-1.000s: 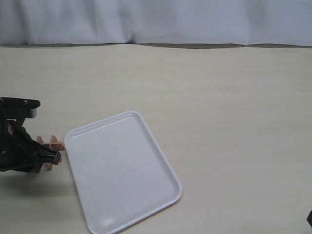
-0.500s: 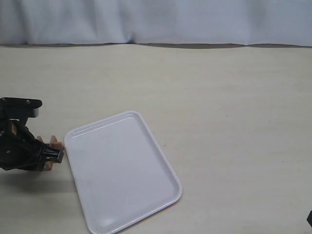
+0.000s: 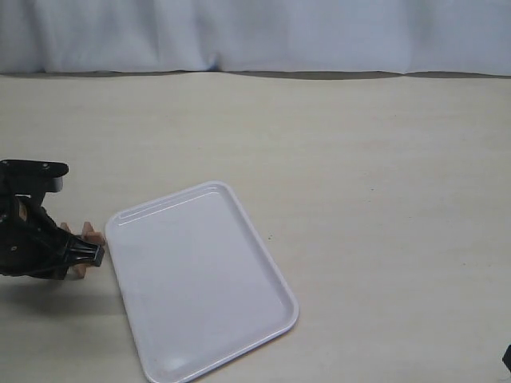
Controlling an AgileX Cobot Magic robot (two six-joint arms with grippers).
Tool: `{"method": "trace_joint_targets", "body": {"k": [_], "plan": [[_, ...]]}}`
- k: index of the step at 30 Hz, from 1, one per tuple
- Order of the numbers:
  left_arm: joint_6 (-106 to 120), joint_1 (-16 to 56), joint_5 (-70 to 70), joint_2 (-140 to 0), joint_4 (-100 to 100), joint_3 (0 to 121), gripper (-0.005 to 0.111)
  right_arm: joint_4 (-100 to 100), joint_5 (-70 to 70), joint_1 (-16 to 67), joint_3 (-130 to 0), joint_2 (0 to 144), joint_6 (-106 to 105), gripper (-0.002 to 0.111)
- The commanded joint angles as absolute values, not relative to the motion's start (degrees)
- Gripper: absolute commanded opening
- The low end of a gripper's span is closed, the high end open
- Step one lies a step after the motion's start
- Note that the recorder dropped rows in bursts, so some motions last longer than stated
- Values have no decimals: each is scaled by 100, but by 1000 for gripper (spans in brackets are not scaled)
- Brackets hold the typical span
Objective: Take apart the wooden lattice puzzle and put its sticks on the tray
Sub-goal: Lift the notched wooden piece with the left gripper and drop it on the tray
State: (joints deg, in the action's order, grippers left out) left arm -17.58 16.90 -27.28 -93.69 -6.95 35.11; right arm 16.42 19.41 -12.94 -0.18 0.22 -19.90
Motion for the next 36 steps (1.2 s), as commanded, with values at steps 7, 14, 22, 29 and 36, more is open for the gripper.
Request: {"method": "trace_joint_targets", "body": {"k": [7, 14, 22, 29, 36], "plan": [[-1803, 1691, -2733, -9384, -709, 3504, 1, 1668, 1956, -1271, 0, 0, -1969, 4], [-1803, 1691, -2733, -9384, -709, 3504, 0, 1668, 1956, -1271, 0, 0, -1969, 4], [-1675, 1691, -2823, -9384, -709, 3532, 0, 1668, 1956, -1271, 0, 0, -1969, 4], [-1499, 1691, -3415, -9121, -607, 3876, 0, 1668, 1956, -1271, 0, 0, -1969, 4], [-1398, 1704, -4004, -8455, -486, 4300, 0, 1668, 1956, -1271, 0, 0, -1969, 4]]}}
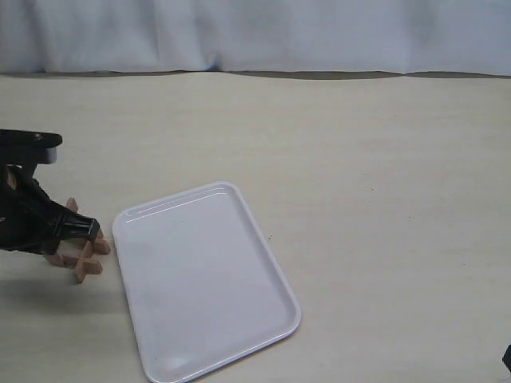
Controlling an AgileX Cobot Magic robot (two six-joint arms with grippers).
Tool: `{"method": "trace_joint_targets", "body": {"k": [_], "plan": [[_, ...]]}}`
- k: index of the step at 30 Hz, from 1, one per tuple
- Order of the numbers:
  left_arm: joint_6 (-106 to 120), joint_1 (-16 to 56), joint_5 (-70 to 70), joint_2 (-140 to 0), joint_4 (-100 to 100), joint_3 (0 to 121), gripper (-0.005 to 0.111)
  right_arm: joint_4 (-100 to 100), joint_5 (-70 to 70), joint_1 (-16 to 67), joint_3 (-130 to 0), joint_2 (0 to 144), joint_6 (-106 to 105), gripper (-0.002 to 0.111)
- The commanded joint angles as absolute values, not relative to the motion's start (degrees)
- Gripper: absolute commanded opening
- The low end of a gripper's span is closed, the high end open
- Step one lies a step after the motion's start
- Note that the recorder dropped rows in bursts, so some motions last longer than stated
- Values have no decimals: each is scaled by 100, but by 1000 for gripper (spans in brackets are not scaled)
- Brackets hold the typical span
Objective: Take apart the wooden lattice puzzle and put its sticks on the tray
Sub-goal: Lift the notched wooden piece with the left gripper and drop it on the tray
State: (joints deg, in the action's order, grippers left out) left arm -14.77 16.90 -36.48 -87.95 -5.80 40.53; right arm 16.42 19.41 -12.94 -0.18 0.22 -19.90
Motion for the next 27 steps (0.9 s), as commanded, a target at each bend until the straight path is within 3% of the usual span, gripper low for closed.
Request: {"method": "trace_joint_targets", "body": {"k": [1, 7, 14, 20, 27], "plan": [[-1316, 1704, -4049, -8370, -356, 4377, 0, 1668, 1956, -1271, 0, 0, -1969, 4], [-731, 2292, -3399, -8276, 539, 4482, 0, 1668, 1956, -1271, 0, 0, -1969, 4], [-604, 3567, -2868, -10152, 815, 5231, 0, 1668, 1956, -1271, 0, 0, -1969, 4], [-604, 3691, -2890, -10583, 626, 5547, 1, 1668, 1956, -1271, 0, 0, -1969, 4], [-772, 3680, -2967, -10548, 647, 5684, 46, 1668, 1956, -1271, 0, 0, -1969, 4]]}}
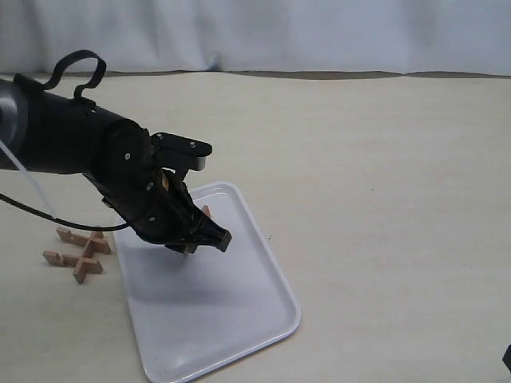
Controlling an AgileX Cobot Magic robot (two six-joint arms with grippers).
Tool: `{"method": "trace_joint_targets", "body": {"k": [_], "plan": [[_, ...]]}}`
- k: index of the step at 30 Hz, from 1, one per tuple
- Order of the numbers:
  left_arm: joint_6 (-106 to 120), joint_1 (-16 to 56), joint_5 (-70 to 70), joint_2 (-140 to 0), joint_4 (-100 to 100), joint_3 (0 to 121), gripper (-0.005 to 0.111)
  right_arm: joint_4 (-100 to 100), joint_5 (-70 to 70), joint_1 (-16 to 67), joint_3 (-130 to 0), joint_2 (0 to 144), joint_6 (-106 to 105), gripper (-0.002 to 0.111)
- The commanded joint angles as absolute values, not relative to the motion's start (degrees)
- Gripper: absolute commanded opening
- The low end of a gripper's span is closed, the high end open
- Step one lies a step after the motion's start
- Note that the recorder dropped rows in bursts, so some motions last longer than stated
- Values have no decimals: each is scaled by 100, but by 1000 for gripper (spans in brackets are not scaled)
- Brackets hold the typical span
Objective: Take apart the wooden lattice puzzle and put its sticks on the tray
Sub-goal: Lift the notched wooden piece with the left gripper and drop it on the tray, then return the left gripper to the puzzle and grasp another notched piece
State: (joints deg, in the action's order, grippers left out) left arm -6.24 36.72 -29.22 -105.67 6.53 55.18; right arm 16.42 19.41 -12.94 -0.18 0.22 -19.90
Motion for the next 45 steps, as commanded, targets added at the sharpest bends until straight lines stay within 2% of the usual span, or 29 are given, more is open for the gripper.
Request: {"method": "trace_joint_targets", "body": {"k": [1, 3, 7, 12, 21, 31, 39, 45], "plan": [[-772, 3680, -3064, -10520, 647, 5724, 51, 1668, 1956, -1271, 0, 0, -1969, 4], [-772, 3669, -3377, -10391, 593, 5835, 55, 1668, 1956, -1271, 0, 0, -1969, 4], [-1112, 3655, -4160, -9970, -51, 5888, 55, 1668, 1956, -1271, 0, 0, -1969, 4], [-1965, 3655, -5161, -9039, -1385, 5426, 43, 1668, 1956, -1271, 0, 0, -1969, 4], [-2266, 3655, -4899, -7463, -1426, 3995, 41, 1668, 1956, -1271, 0, 0, -1969, 4], [-2754, 3638, -3651, -8027, -1448, 3359, 41, 1668, 1956, -1271, 0, 0, -1969, 4], [-2834, 2889, -3056, -8765, -1448, 3343, 41, 1668, 1956, -1271, 0, 0, -1969, 4], [-2834, 2724, -2797, -8765, -1448, 3343, 41, 1668, 1956, -1271, 0, 0, -1969, 4]]}}
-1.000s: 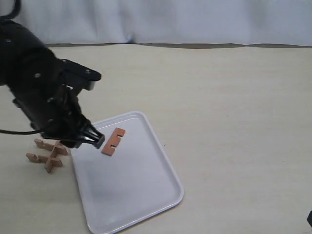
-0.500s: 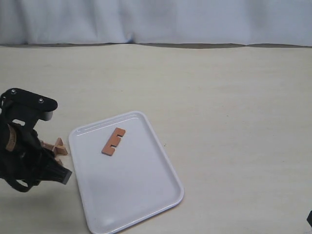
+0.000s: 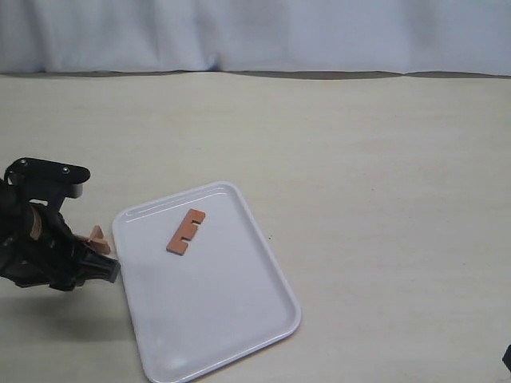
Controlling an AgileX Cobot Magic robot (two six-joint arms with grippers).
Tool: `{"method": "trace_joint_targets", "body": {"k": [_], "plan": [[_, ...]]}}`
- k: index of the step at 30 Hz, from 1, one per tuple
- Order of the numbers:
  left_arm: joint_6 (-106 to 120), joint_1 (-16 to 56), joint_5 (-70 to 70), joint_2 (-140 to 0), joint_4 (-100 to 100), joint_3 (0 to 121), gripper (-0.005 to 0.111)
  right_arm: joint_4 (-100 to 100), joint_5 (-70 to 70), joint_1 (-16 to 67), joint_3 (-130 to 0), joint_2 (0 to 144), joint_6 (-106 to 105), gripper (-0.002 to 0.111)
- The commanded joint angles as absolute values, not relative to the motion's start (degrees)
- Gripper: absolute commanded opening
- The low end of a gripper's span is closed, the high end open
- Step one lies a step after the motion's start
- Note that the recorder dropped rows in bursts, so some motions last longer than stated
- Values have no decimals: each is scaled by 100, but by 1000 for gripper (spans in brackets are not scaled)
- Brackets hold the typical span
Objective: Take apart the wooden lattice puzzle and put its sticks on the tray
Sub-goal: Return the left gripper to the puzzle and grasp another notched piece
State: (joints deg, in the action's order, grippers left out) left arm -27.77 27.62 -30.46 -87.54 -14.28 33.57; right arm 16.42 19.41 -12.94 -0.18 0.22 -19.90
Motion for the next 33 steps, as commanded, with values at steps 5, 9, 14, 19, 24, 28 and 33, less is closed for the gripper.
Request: {"method": "trace_joint_targets", "body": {"k": [5, 9, 14, 19, 24, 28, 33], "plan": [[-2816, 2724, -2661, -8765, -1448, 3343, 41, 1668, 1956, -1271, 0, 0, -1969, 4], [-2684, 2724, -2782, -8765, -1438, 3334, 41, 1668, 1956, -1271, 0, 0, -1969, 4], [-2684, 2724, -2719, -8777, -1413, 3334, 41, 1668, 1956, -1271, 0, 0, -1969, 4], [-2684, 2724, -2708, -9024, -1401, 3334, 41, 1668, 1956, -1271, 0, 0, -1969, 4], [-2684, 2724, -2575, -9301, -1401, 3334, 41, 1668, 1956, -1271, 0, 0, -1969, 4], [-2684, 2724, -2414, -9368, -1401, 3334, 41, 1668, 1956, -1271, 0, 0, -1969, 4], [-2707, 2724, -2326, -9382, -1450, 3334, 41, 1668, 1956, -1271, 0, 0, -1969, 4]]}}
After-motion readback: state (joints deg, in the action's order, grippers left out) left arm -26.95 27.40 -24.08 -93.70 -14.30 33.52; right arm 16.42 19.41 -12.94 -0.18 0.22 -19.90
